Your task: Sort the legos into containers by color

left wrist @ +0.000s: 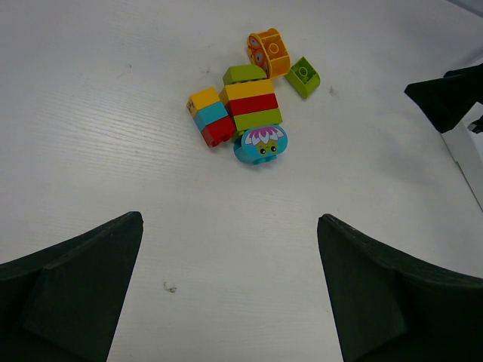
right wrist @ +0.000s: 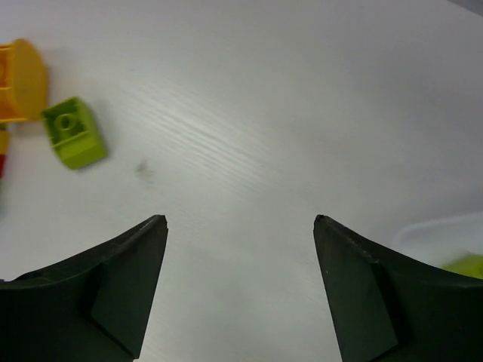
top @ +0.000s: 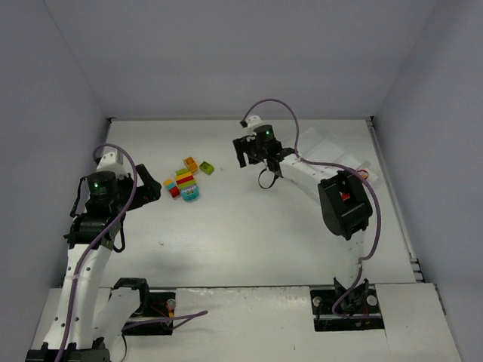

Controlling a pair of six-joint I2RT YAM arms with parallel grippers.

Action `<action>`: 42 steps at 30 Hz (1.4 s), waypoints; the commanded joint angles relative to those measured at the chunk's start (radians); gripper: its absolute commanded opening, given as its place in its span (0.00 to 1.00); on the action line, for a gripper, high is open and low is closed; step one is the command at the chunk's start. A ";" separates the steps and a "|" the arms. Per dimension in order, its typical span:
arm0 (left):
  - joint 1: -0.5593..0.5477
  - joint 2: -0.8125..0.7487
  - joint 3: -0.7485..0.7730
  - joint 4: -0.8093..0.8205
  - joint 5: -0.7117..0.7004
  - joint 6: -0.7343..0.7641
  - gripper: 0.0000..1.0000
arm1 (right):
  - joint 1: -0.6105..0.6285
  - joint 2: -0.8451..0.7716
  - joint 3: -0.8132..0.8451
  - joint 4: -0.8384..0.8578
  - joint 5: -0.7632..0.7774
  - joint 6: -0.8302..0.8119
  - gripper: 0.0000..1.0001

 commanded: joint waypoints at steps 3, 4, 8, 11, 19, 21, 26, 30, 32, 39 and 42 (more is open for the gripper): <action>0.010 0.007 0.021 0.054 0.010 -0.003 0.93 | 0.057 0.081 0.125 0.043 -0.180 -0.083 0.77; 0.010 0.006 0.021 0.054 0.010 -0.003 0.92 | 0.063 0.092 0.135 0.041 -0.206 -0.090 0.77; 0.010 0.009 0.021 0.055 0.013 -0.003 0.92 | 0.109 0.145 0.180 0.026 -0.224 -0.118 0.79; 0.010 0.011 0.021 0.055 0.013 -0.003 0.92 | 0.135 0.187 0.215 0.017 -0.231 -0.129 0.79; 0.010 0.011 0.021 0.052 0.007 -0.003 0.92 | 0.180 0.316 0.352 -0.037 -0.220 -0.144 0.79; 0.010 0.012 0.021 0.052 0.007 -0.003 0.92 | 0.191 0.349 0.376 -0.046 -0.215 -0.142 0.79; 0.010 0.012 0.021 0.052 0.007 -0.003 0.92 | 0.203 0.417 0.477 -0.066 -0.202 -0.135 0.74; 0.010 0.012 0.021 0.052 0.007 -0.001 0.92 | 0.206 0.458 0.530 -0.080 -0.179 -0.124 0.55; 0.010 0.015 0.021 0.052 0.009 -0.003 0.92 | 0.205 0.462 0.544 -0.079 -0.145 -0.124 0.32; 0.010 0.017 0.021 0.052 0.009 -0.001 0.92 | 0.183 0.376 0.464 -0.013 0.019 -0.094 0.00; 0.010 0.017 0.021 0.052 0.010 -0.003 0.92 | 0.128 0.258 0.364 0.036 0.071 -0.070 0.00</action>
